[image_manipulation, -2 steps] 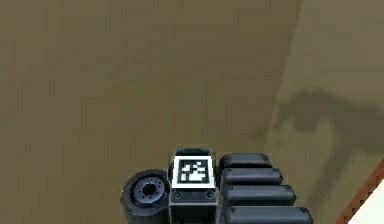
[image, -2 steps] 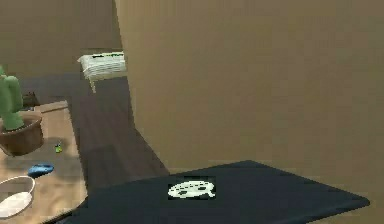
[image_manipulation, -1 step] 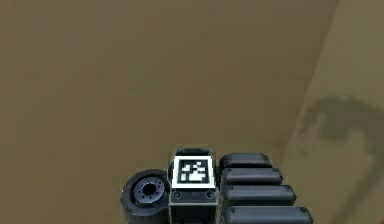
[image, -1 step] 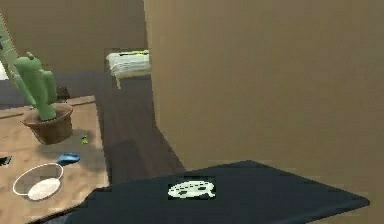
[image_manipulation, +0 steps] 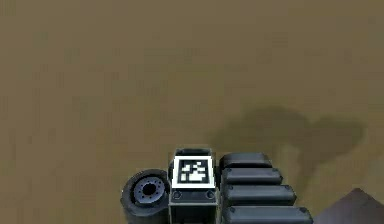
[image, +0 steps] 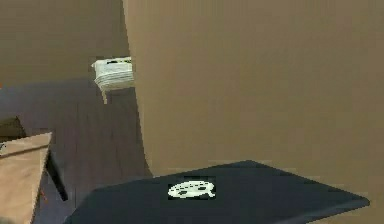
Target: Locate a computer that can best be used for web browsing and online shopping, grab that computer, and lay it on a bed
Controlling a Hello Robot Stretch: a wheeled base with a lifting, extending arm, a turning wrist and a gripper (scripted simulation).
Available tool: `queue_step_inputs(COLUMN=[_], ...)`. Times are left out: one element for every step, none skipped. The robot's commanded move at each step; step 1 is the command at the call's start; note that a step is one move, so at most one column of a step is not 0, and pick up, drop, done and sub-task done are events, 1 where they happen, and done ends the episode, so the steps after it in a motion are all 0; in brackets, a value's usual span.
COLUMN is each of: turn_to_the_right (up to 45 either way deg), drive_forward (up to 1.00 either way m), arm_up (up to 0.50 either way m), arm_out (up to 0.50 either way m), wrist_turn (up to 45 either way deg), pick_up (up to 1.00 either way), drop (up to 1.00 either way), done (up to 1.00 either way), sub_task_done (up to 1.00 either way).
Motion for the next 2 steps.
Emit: queue_step_inputs(turn_to_the_right=[-24.0, 0.0], drive_forward=[0.0, 1.0], arm_up=[0.0, 0.0], arm_out=[0.0, 0.0], wrist_turn=[0.0, 0.0], pick_up=[0.0, 0.0], drop=[0.0, 0.0], done=[0.0, 0.0], sub_task_done=[0.0, 0.0])
